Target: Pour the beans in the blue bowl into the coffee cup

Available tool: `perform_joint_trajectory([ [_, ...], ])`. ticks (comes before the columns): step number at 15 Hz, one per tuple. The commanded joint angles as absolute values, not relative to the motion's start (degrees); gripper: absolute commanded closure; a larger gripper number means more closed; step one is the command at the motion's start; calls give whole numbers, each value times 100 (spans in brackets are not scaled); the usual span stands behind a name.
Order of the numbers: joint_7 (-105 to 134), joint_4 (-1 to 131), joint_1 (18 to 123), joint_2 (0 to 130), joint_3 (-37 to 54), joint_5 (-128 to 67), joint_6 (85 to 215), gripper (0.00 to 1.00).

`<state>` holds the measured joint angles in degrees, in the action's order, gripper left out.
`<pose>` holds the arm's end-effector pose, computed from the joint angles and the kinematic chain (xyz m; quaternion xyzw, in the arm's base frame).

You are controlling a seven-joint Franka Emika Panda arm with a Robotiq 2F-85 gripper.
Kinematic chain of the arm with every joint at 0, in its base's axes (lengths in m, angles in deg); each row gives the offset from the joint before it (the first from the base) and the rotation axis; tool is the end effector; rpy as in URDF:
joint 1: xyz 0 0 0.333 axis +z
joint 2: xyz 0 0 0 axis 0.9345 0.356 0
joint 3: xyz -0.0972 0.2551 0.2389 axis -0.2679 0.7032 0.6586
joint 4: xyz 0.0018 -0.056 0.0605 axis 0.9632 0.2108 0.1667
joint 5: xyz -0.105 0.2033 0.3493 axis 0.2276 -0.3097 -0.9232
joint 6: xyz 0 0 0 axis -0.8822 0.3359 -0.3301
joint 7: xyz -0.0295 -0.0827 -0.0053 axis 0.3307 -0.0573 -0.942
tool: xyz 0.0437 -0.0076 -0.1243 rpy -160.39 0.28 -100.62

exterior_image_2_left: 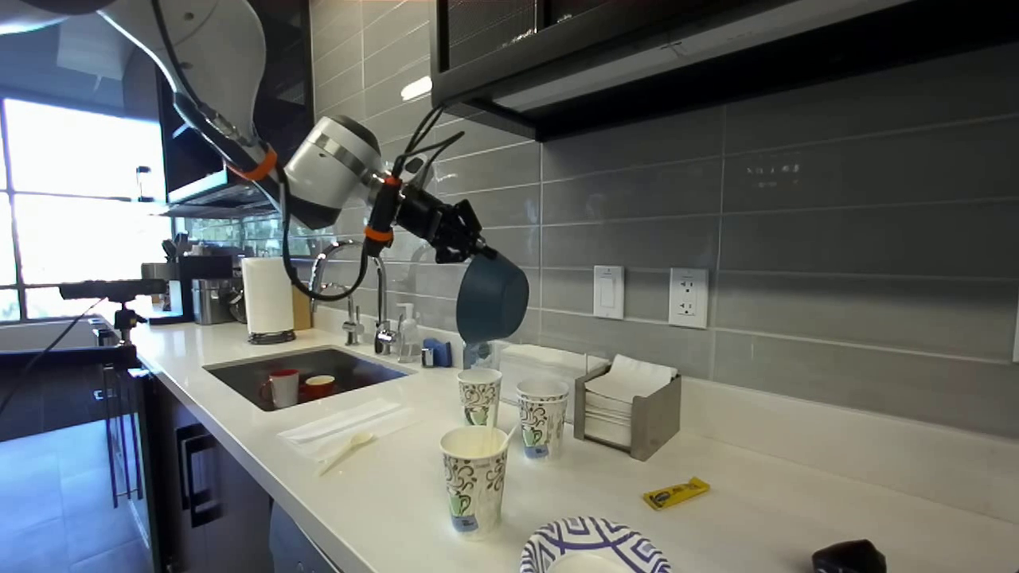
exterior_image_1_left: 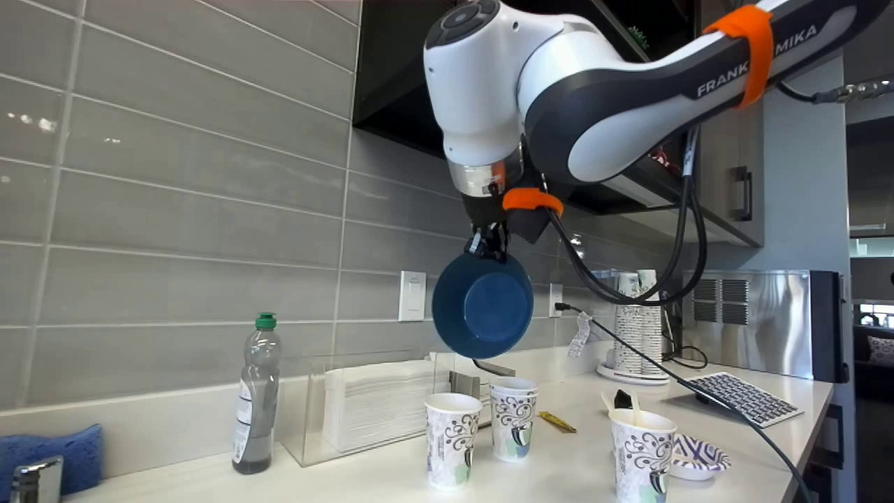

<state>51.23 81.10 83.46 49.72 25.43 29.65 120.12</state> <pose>0.5751 0.1855 0.5505 0.8646 0.0424 0.2503 0.4337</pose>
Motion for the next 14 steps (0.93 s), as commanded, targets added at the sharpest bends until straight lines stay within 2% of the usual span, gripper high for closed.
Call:
perform_joint_trajectory([
  [1,5128,8355,8221,4417,2486,2081,12203,99],
  [8,5101,8857,8054,3739,2309,447,12842,99],
  [14,5046,10052,7803,2940,2133,-982,13998,99],
])
